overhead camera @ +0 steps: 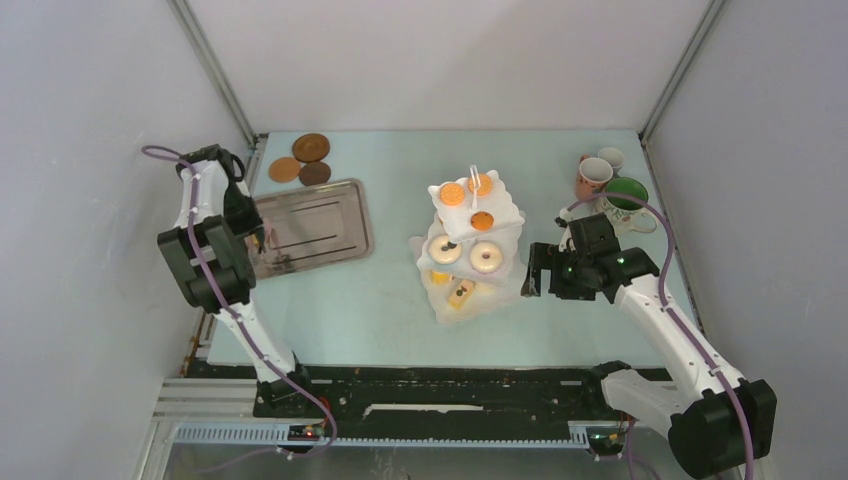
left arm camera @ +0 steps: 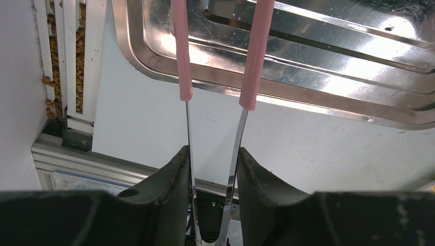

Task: Serve the afternoon tea
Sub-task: Adjust the dessert on the tray.

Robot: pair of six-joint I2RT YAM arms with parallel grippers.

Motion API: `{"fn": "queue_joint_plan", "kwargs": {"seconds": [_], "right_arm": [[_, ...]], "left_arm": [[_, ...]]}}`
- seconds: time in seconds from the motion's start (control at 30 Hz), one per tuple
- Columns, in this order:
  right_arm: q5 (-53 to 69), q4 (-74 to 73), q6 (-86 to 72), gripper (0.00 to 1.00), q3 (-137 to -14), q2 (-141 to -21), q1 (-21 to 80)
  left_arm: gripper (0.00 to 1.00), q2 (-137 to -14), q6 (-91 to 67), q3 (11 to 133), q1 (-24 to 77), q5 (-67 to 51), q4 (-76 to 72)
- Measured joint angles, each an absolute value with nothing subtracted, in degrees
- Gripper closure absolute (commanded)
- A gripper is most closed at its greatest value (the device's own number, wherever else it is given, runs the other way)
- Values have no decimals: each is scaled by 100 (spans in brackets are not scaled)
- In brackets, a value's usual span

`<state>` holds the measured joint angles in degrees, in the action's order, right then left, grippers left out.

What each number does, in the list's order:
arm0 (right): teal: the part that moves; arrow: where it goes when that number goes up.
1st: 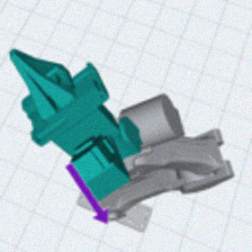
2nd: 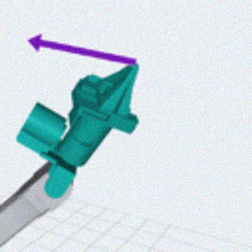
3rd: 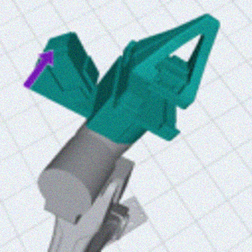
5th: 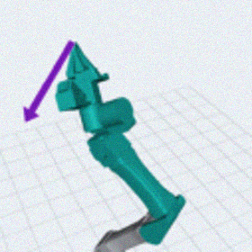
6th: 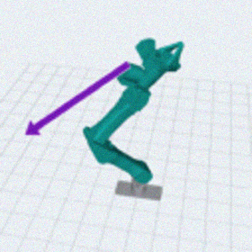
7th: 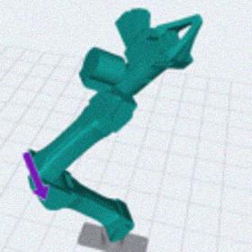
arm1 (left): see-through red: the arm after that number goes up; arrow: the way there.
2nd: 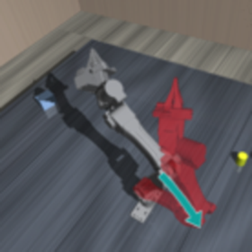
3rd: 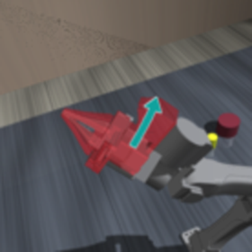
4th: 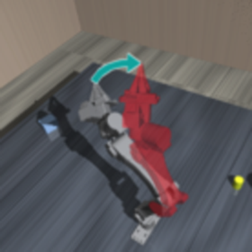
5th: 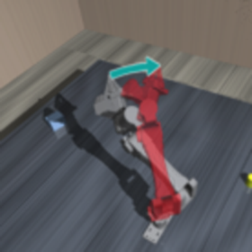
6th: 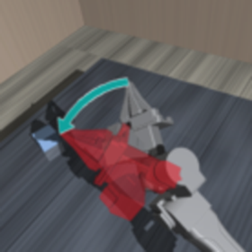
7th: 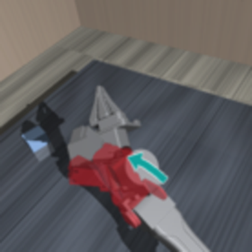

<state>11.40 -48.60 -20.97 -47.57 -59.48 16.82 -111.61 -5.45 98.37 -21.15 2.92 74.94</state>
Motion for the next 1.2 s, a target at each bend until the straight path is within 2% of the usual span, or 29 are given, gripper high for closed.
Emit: {"fn": "queue_joint_plan", "kwargs": {"seconds": [0.67,0.83,1.2], "right_arm": [[1140,-4860,-2095,0,-4757,-5964,1682],[1140,-4862,-2097,0,-4757,-5964,1682],[1138,-4862,-2097,0,-4757,-5961,1682]], "left_arm": [[63,-11163,-532,9358,-2670,-563,7301],[67,-11163,-504,9358,-2661,-751,7227],[63,-11163,-495,9358,-2661,-819,7229]]}}
